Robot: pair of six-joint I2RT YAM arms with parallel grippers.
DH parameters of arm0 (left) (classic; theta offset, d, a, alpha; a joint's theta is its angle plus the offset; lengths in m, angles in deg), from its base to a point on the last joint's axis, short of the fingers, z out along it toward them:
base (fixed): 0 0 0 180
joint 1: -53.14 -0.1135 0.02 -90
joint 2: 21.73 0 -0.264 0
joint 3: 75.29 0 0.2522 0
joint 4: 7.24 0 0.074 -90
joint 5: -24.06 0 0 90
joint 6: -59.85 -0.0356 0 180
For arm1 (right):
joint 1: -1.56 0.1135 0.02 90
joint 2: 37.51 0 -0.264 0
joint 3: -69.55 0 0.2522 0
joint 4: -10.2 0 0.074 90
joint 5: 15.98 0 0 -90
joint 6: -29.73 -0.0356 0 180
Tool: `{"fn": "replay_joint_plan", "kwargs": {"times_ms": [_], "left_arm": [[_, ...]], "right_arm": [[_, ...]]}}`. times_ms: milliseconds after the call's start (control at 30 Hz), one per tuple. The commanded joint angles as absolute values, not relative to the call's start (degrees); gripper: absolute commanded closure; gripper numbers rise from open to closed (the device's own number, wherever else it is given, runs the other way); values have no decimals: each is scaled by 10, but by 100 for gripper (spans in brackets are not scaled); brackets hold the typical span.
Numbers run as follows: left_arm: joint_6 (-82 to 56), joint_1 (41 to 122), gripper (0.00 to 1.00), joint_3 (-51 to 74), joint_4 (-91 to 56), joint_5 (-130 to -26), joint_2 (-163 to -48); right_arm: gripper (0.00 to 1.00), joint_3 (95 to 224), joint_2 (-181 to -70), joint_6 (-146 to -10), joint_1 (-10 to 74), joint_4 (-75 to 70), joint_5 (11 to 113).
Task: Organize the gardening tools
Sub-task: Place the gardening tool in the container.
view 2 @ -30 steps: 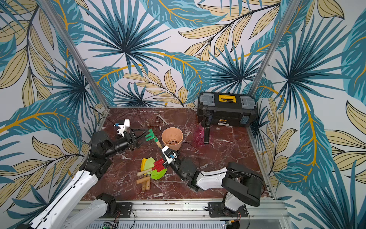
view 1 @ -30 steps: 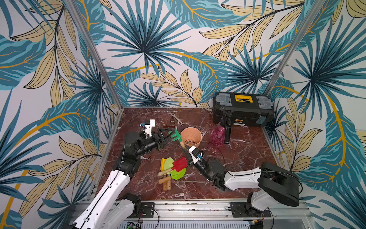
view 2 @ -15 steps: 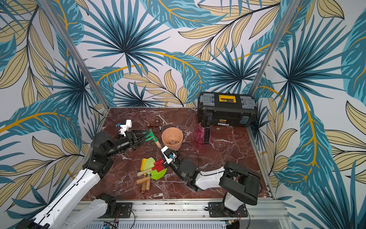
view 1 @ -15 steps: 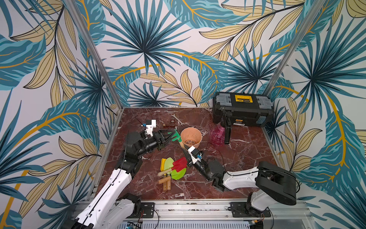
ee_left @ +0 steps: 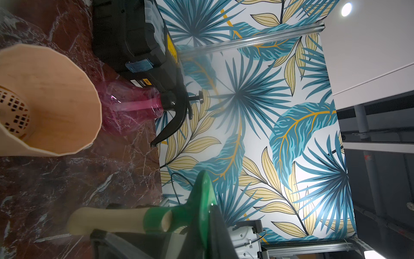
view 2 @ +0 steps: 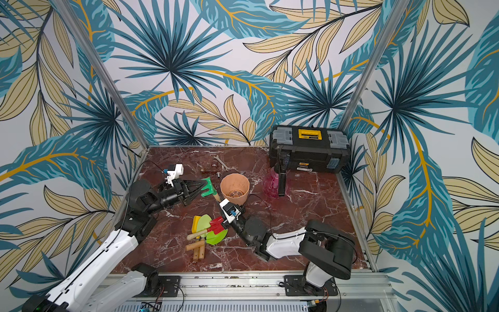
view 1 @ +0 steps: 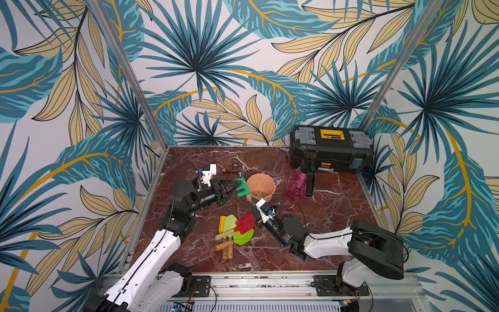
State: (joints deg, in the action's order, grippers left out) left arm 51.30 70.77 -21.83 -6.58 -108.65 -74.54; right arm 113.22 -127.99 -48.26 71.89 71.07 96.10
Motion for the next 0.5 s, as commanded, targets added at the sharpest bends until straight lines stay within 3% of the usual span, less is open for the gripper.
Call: {"fn": "replay_joint_plan", "kwargs": {"times_ms": [0,167,267,467], "left_arm": [[488,701,98,-228,-24,-1060,-755],[449,701,100,-219,-9,-1053,-778],[455,701,100,-216,53,-1058,-818],[530,701,100,-198,239,-1074,-939]], "right_arm": [[70,1129,-1268,-480,722,733,977],[43,1105,-1222,-492,723,706,1007],[32,1106,-1173,-515,721,635,1020],[28,1149,-1069,-603,722,396,1030]]}}
